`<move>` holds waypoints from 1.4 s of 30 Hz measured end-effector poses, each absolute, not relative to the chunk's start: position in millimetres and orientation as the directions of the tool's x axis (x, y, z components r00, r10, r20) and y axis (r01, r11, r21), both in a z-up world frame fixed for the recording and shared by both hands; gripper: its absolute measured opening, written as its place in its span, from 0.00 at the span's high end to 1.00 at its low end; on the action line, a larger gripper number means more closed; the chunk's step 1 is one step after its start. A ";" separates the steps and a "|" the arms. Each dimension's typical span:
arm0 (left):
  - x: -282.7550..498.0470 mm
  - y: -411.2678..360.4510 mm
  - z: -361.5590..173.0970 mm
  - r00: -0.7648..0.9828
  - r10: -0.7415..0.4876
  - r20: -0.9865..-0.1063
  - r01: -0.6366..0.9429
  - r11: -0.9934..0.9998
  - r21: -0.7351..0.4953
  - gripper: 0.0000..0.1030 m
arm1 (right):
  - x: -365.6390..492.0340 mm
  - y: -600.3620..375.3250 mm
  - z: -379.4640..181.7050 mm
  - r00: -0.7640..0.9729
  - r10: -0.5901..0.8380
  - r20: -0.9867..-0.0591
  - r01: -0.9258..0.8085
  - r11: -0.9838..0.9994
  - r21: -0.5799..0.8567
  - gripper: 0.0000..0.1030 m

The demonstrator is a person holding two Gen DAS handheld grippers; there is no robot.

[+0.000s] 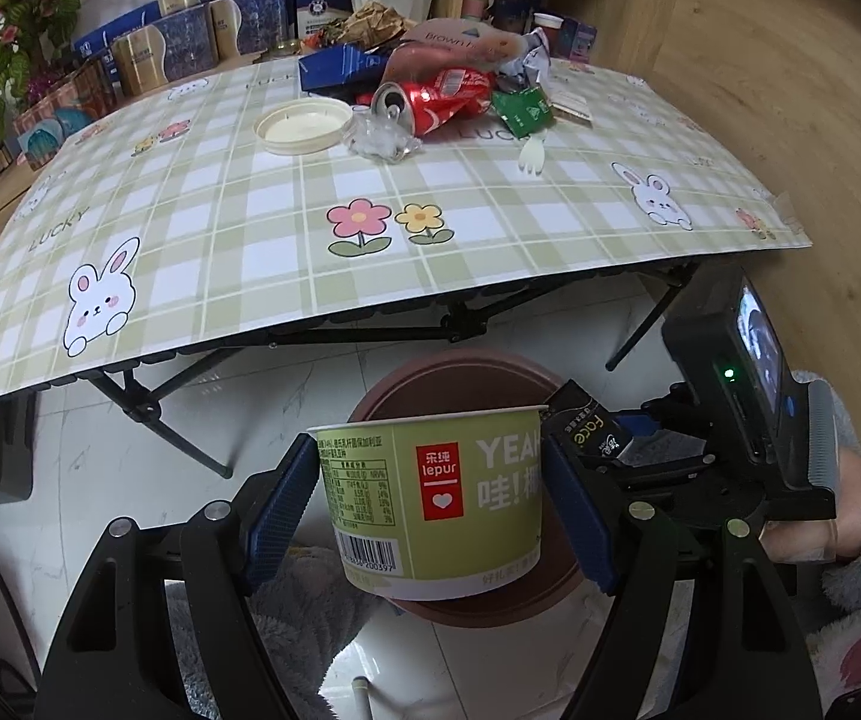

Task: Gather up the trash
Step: 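Carry the tissue pack to the brown bin and release it with the right tool, then lower the yogurt cup into the bin and open the left tool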

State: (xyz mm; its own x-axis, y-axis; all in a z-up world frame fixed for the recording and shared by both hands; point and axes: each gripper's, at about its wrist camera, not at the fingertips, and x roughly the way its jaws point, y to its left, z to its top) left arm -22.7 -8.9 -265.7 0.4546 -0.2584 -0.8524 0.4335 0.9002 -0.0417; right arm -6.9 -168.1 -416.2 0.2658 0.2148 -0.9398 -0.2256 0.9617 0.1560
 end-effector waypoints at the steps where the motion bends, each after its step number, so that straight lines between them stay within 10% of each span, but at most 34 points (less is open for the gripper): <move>1: -21.2 -8.6 -266.3 0.452 -0.258 -0.854 0.431 0.901 -0.044 0.28 | -6.4 -168.3 -415.3 0.272 0.217 -0.938 -0.223 0.962 0.158 0.55; 17: -8.2 -11.6 -285.4 0.408 -0.242 -0.880 0.424 0.904 -0.052 0.28 | -1.6 -184.8 -359.1 0.477 0.140 -0.868 -0.188 0.981 0.055 0.10; 42: 17.3 -31.3 -432.4 0.089 -0.148 -0.985 0.427 0.899 -0.096 0.28 | -2.2 -218.8 -341.4 0.526 0.063 -0.848 -0.089 0.996 0.019 0.06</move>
State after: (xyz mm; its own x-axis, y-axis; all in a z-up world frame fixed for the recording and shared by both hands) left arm 17.3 -31.3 -432.4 0.0891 -0.1478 -0.9850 0.4275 0.8989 -0.0962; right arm -2.2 -218.8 -341.4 0.5257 0.0633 -0.8483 -0.0885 0.9959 0.0195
